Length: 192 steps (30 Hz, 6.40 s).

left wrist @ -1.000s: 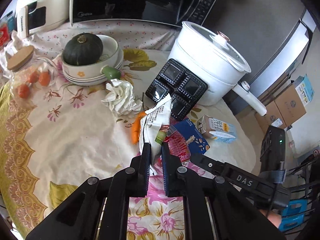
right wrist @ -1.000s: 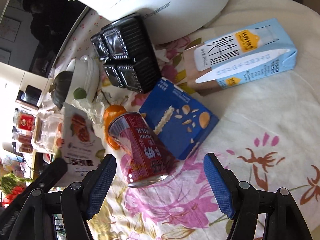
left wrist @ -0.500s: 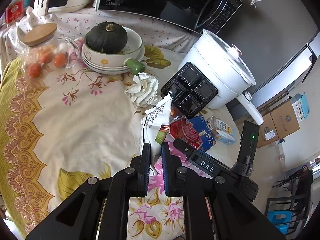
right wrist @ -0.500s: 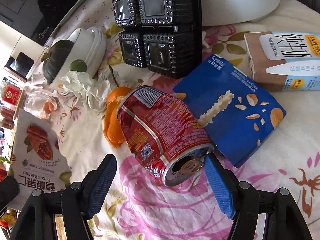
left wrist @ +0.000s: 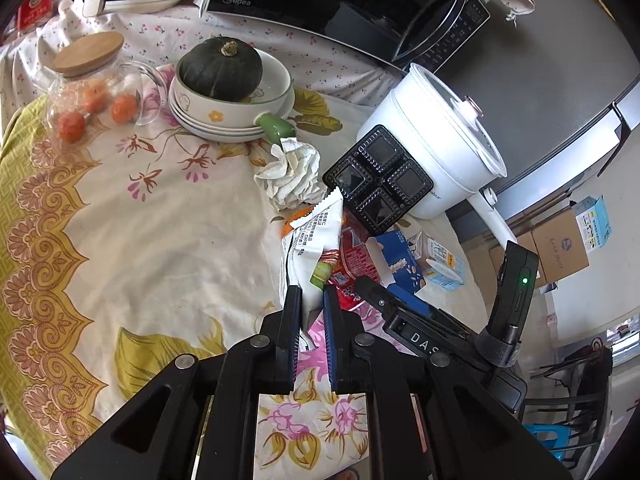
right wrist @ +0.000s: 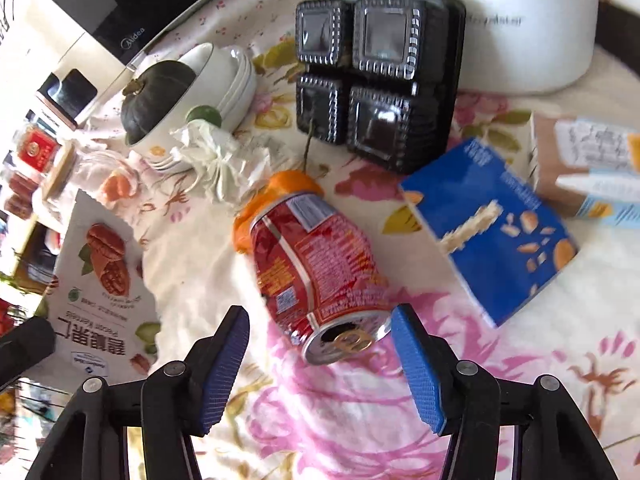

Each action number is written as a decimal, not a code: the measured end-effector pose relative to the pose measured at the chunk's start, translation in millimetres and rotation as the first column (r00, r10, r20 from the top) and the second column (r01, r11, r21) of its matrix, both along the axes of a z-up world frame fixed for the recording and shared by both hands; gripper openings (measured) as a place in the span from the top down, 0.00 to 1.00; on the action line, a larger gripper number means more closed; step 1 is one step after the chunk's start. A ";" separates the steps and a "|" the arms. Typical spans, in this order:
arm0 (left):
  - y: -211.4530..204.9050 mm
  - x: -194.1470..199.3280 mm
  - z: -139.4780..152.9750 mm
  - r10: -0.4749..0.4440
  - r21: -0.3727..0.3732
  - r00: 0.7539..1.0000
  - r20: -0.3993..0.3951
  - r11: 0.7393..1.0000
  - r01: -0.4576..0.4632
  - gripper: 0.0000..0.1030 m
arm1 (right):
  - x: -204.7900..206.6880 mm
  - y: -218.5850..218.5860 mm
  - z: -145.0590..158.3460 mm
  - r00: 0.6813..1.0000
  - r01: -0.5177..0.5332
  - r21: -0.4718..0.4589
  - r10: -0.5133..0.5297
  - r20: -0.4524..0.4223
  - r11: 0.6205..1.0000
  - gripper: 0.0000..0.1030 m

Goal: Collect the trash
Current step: 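Grasp the crushed red can with the right tool, then drop the white wrapper into the bin with the left tool while the right tool holds the can, then open the right tool over the bin to drop the crushed red can, then grasp the crumpled foil wrapper with the left tool while the right tool grasps the blue almond box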

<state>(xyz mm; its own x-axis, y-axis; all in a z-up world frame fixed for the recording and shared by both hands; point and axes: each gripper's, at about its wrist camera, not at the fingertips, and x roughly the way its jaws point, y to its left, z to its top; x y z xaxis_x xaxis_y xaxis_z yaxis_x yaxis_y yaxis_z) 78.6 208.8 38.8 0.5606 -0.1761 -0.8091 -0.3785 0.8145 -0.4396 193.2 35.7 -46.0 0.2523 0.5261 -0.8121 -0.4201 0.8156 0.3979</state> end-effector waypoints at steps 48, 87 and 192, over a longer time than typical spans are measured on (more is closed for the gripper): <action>-173.5 30.7 -16.3 -0.339 -0.121 0.940 0.031 0.932 0.341 0.89 | -26.8 -170.1 29.1 0.962 0.233 0.081 -0.218 -0.165 0.969 0.55; -384.9 32.8 -142.7 -0.627 -0.081 0.750 -0.211 0.776 0.626 0.50 | -52.7 -356.3 -55.8 0.861 0.359 -0.282 -0.433 -0.268 0.889 0.56; 13.9 66.9 -5.0 -0.033 0.204 0.999 -0.010 0.978 0.034 0.89 | 27.2 -37.3 -10.9 0.988 -0.054 -0.270 0.090 0.123 0.961 0.39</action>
